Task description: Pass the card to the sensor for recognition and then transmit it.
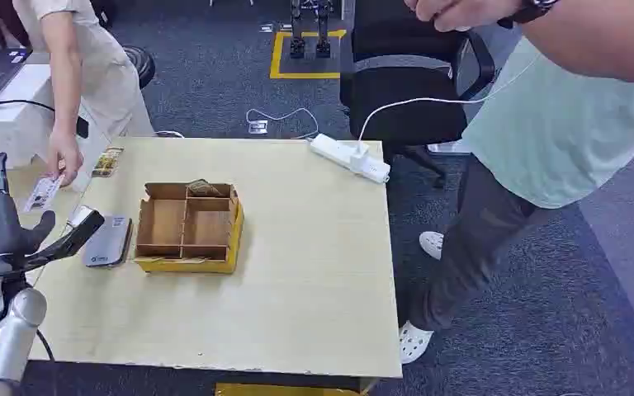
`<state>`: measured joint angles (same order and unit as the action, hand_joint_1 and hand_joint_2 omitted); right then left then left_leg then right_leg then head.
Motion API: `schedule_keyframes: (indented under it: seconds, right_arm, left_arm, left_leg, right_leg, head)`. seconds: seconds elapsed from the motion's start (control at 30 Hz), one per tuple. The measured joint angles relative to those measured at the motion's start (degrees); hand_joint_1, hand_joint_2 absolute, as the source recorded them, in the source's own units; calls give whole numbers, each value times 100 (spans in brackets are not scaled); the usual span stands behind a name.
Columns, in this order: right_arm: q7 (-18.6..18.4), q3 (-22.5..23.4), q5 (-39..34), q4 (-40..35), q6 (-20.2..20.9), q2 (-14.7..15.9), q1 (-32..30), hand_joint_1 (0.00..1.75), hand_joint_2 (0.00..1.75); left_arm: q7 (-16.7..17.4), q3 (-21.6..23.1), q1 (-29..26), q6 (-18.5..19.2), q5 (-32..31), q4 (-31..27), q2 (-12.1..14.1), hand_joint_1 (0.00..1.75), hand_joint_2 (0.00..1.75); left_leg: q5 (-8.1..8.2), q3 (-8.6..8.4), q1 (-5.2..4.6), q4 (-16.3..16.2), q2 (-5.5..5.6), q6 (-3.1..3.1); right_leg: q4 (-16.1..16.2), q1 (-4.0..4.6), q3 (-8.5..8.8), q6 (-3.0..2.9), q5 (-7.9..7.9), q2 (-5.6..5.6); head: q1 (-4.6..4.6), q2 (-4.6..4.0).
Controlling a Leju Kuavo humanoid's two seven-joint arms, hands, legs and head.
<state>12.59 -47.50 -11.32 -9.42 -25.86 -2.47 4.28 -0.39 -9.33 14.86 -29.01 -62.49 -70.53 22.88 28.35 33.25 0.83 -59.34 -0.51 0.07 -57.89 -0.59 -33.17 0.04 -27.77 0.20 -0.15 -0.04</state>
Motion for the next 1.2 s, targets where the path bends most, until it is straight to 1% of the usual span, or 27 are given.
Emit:
schedule_keyframes:
  seconds: [0.1,0.13,0.17,0.23,0.3,0.33,0.4,0.7,0.83,1.0,1.1,1.2]
  right_arm:
    - [0,0,-2,-13,-9,0,12,0,175]
    - [0,0,-2,-15,-11,0,11,0,175]
    - [-2,0,-2,-15,-13,0,10,0,175]
    - [-33,0,-2,-15,-11,0,8,0,175]
    - [-46,-2,0,-15,-11,0,4,0,175]
    - [-50,-4,0,-15,-9,0,3,0,175]
    - [-59,-9,2,-15,-9,0,4,0,175]
    - [-39,-11,-17,-15,-42,0,7,0,175]
    - [-37,-11,-17,-15,-37,0,6,0,175]
    - [-37,-11,-20,-15,-37,0,-1,0,175]
    - [-33,-11,-26,-15,-39,0,-2,0,175]
    - [-13,-11,-37,-15,-39,0,-1,0,175]
  left_arm:
    - [9,81,126,-26,-50,135,-28,2,175]
    - [9,87,139,-33,-55,157,-35,7,175]
    - [9,96,156,-41,-57,184,-48,147,175]
    - [9,107,162,-72,-54,214,-61,148,175]
    - [7,120,167,-92,-41,242,-61,161,175]
    - [-4,124,173,-107,-28,260,-61,161,175]
    - [-20,131,198,-140,-13,308,-61,175,175]
    - [-11,210,298,-315,42,489,-79,175,175]
    - [-142,223,310,-326,170,522,-87,175,175]
    - [-219,223,309,-306,280,522,-92,175,175]
    - [-199,223,302,-278,289,522,-92,175,175]
    - [-88,227,280,-208,49,570,-90,175,175]
  left_leg:
    - [0,0,0,0,0,0]
    - [0,0,0,0,-2,0]
    - [0,0,0,0,-2,0]
    - [0,0,0,0,-2,0]
    - [0,0,0,0,-2,0]
    - [0,0,0,0,-3,0]
    - [0,0,0,0,-2,0]
    - [0,0,0,0,-3,0]
    - [0,0,0,1,-3,-1]
    - [0,0,1,1,-3,-1]
    - [0,1,1,1,-3,-1]
    - [0,0,0,1,-2,-1]
  right_leg:
    - [-1,0,0,0,0,0]
    - [-1,0,-1,0,0,2]
    - [-1,0,-2,0,0,2]
    - [-1,0,-3,-1,-1,2]
    - [-1,1,-4,-1,-1,2]
    - [-1,1,-4,-1,-1,2]
    - [-1,1,-4,-1,-1,2]
    - [-2,1,-3,-1,-1,2]
    - [-1,1,-4,-1,-1,2]
    - [-2,1,-4,-1,-1,2]
    - [-3,1,-3,-1,-1,2]
    - [-4,1,-3,-1,-1,2]
  head:
    - [0,0]
    - [0,0]
    - [0,0]
    - [0,0]
    - [0,0]
    - [2,0]
    - [0,0]
    - [0,0]
    - [0,0]
    - [0,0]
    - [0,0]
    - [0,0]
